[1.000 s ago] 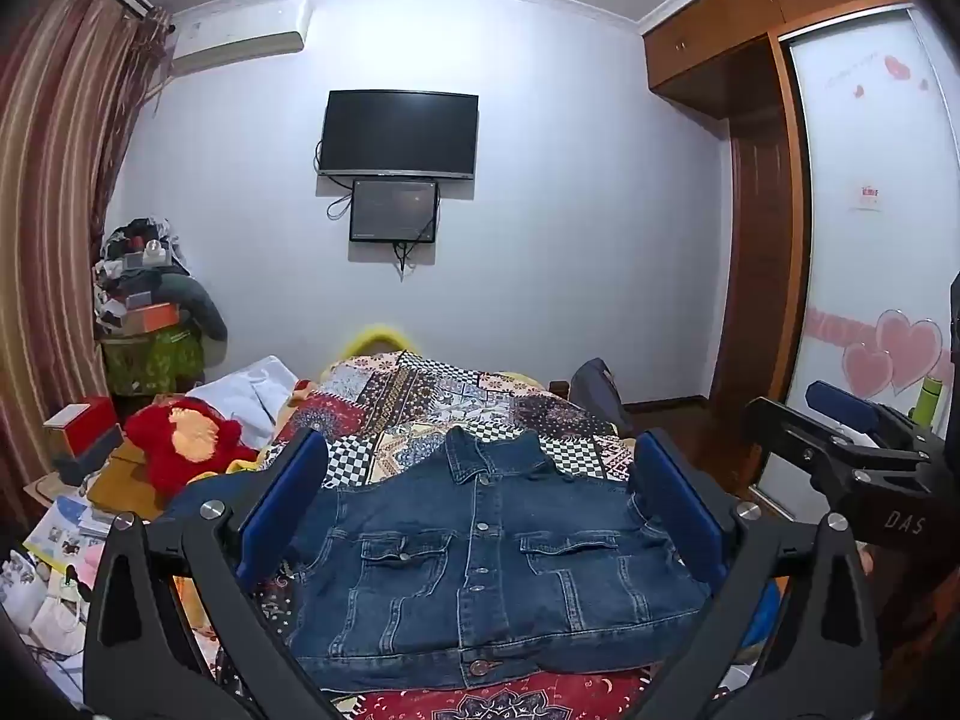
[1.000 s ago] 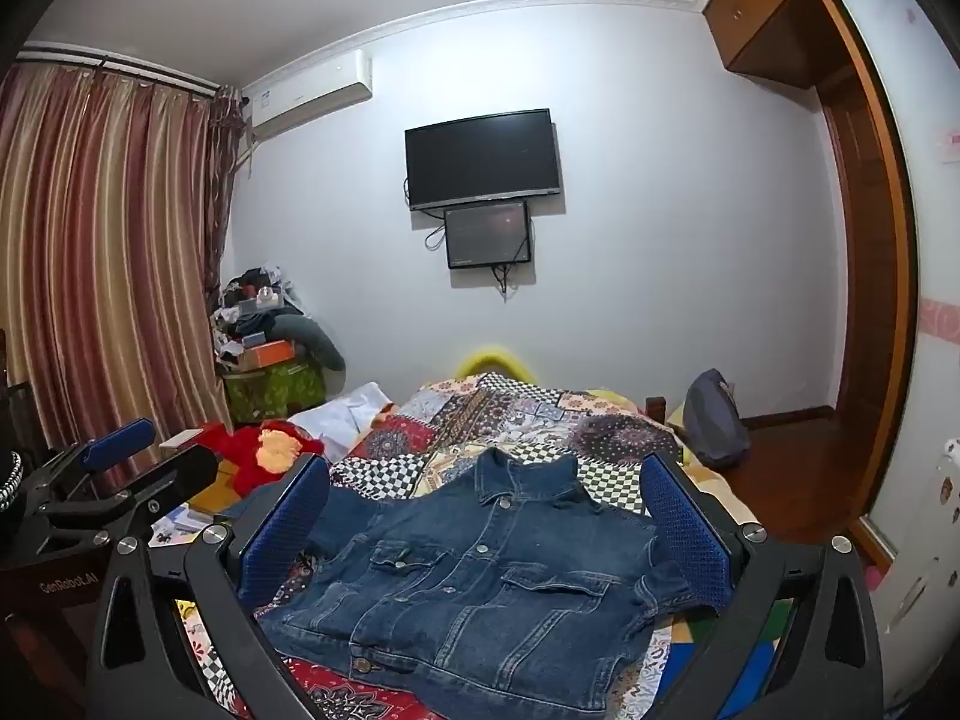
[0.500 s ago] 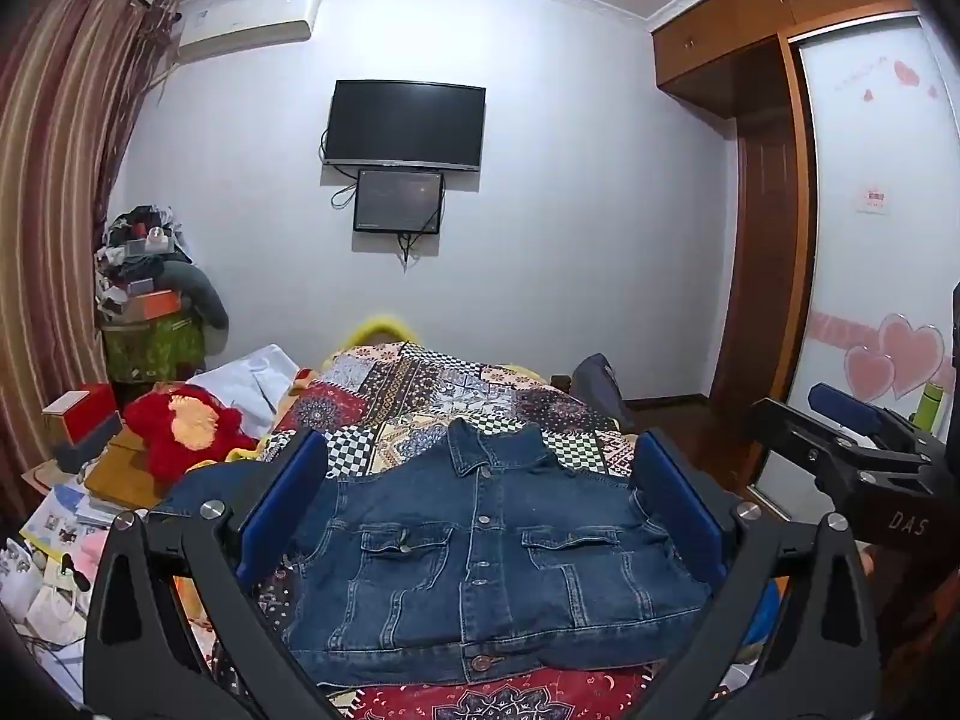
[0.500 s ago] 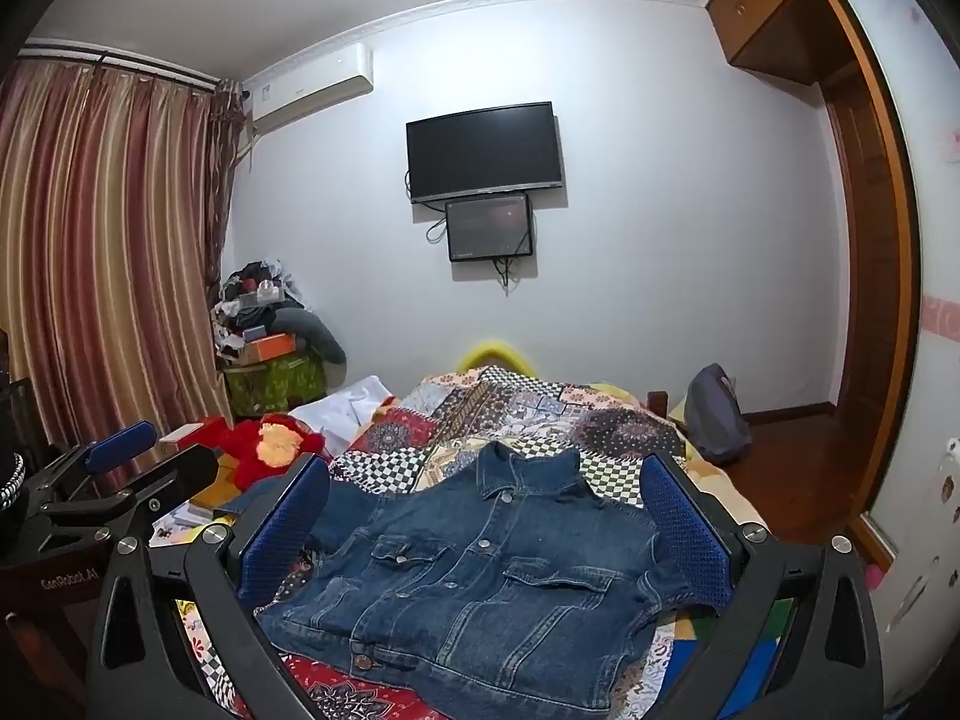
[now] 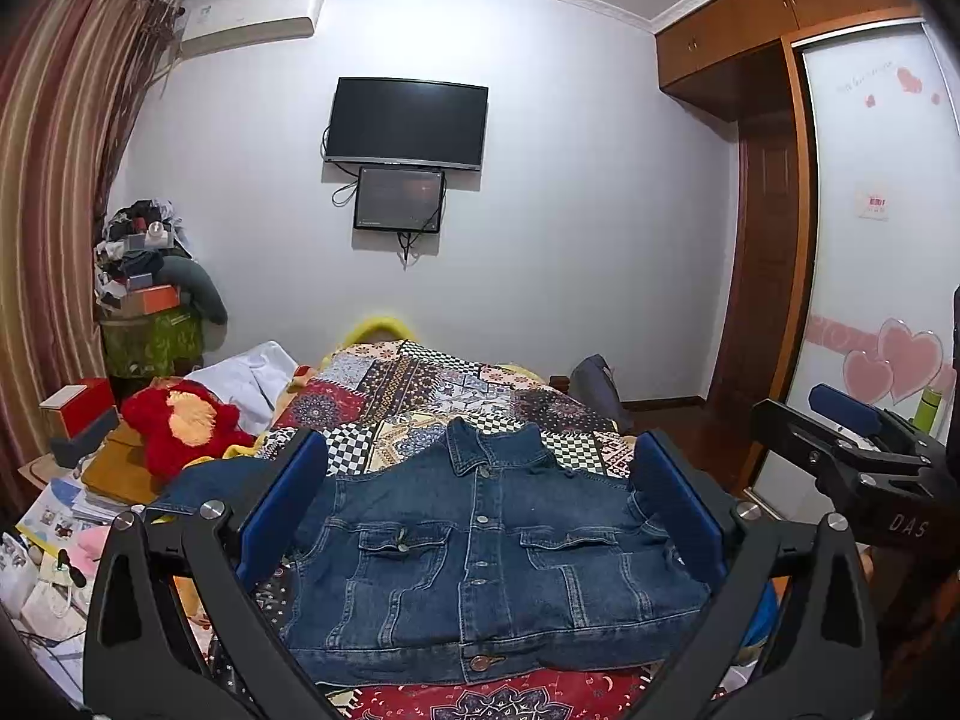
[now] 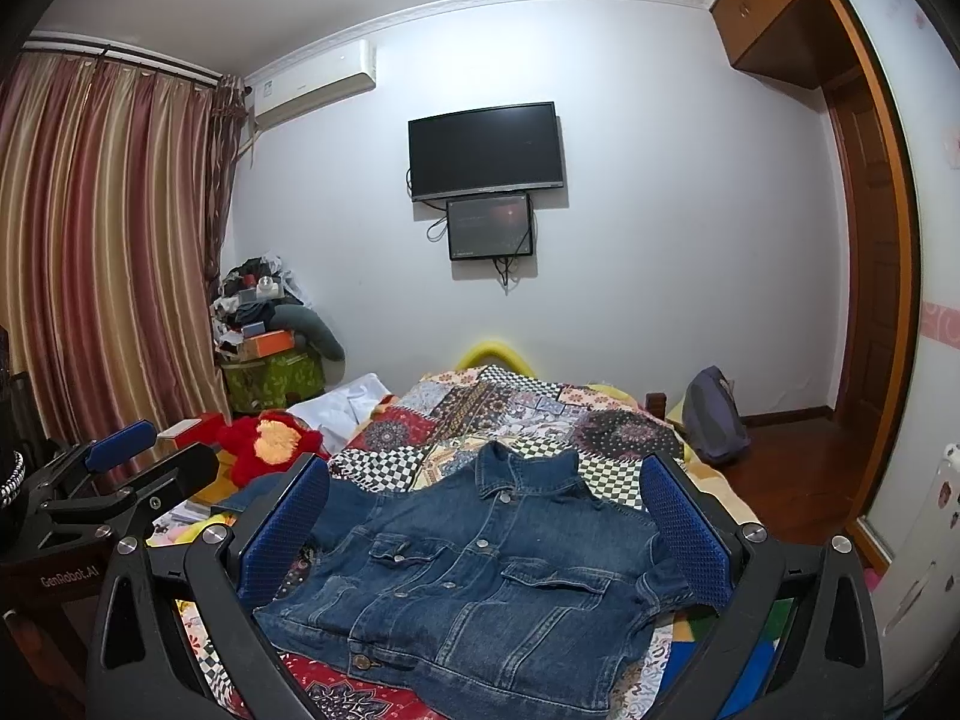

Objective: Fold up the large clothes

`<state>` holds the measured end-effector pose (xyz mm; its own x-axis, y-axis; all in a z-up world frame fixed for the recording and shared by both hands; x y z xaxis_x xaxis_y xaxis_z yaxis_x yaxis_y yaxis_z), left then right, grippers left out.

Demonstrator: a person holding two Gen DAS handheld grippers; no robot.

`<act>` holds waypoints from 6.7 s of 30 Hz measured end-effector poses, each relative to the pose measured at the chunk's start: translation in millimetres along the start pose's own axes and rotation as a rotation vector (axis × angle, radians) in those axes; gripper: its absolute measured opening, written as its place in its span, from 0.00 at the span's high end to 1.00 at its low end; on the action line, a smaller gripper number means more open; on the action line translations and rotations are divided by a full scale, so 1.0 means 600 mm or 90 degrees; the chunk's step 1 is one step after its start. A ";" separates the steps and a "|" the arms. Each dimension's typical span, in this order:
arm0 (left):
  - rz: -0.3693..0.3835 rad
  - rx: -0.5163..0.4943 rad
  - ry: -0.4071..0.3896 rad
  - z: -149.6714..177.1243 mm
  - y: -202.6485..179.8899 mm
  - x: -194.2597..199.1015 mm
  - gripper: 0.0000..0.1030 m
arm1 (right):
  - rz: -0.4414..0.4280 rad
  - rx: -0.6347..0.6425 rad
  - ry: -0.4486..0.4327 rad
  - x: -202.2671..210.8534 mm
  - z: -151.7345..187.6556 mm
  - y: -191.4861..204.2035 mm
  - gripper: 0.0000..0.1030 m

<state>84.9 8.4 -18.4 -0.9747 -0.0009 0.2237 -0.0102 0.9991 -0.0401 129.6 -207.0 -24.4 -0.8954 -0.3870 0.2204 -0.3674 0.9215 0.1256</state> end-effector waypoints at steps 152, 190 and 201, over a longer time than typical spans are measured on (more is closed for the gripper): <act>0.110 0.300 0.549 0.393 0.287 -0.534 0.38 | -0.114 -0.142 0.614 -0.567 0.220 -0.084 0.00; -0.125 0.217 0.269 0.140 0.472 -0.439 0.91 | -0.104 -0.144 0.609 -0.582 0.231 -0.095 0.00; 0.112 0.081 0.217 -0.016 0.147 -0.536 0.91 | -0.086 -0.192 0.556 -0.552 0.195 -0.191 0.00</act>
<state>399.3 97.3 -84.6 -0.8343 0.2044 0.5120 0.1017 0.9699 -0.2214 439.2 -180.8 -224.9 -0.2981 -0.4892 0.8197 -0.2633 0.8675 0.4220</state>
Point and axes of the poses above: each gripper's, at about its wrist camera, not at the fingertips, and x roughly against the way its jaws point, y to its left, z to its underside, the point moved 8 cm from there along -x, roughly the way its jaws point, and after that the axes turned 3 degrees about -x, right-handed, at the moved point
